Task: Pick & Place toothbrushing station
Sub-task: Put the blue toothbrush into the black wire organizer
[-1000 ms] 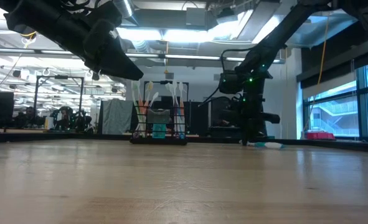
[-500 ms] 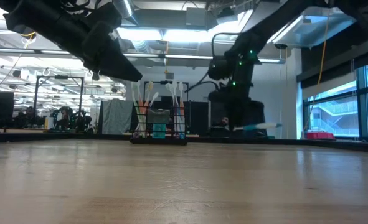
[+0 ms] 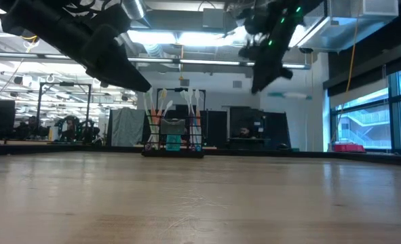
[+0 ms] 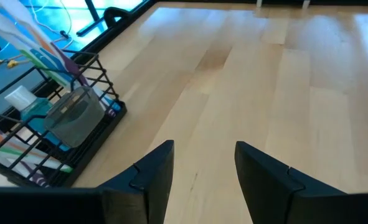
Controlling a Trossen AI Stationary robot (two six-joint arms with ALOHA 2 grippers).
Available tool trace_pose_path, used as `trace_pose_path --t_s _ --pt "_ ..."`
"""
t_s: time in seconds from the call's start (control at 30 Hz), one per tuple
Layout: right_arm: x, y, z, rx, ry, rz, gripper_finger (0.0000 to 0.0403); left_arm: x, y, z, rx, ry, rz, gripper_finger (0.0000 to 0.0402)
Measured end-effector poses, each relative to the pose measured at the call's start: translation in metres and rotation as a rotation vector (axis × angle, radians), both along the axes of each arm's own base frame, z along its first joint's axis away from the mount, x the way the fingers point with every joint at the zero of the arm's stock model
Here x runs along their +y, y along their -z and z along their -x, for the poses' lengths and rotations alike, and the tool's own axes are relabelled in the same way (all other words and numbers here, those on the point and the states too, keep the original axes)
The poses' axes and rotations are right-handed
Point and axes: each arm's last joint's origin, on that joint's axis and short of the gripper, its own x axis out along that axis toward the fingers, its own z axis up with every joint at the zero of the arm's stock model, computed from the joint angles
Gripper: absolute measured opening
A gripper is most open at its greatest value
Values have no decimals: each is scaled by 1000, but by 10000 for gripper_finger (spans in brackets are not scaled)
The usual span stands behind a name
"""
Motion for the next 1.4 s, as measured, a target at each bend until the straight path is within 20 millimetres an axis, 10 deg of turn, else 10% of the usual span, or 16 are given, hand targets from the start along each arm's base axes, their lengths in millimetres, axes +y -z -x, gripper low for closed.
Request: trace_pose_path --t_s 0.2,0.5,1.4 --pt "22 -27 26 -113 -57 100 26 -9 0 2 0 39 0 166" --pt "36 9 56 -302 -55 142 26 -13 0 3 0 57 -2 166" --pt "44 54 24 -1126 -356 613 28 -6 -1 1 -7 23 -2 166"
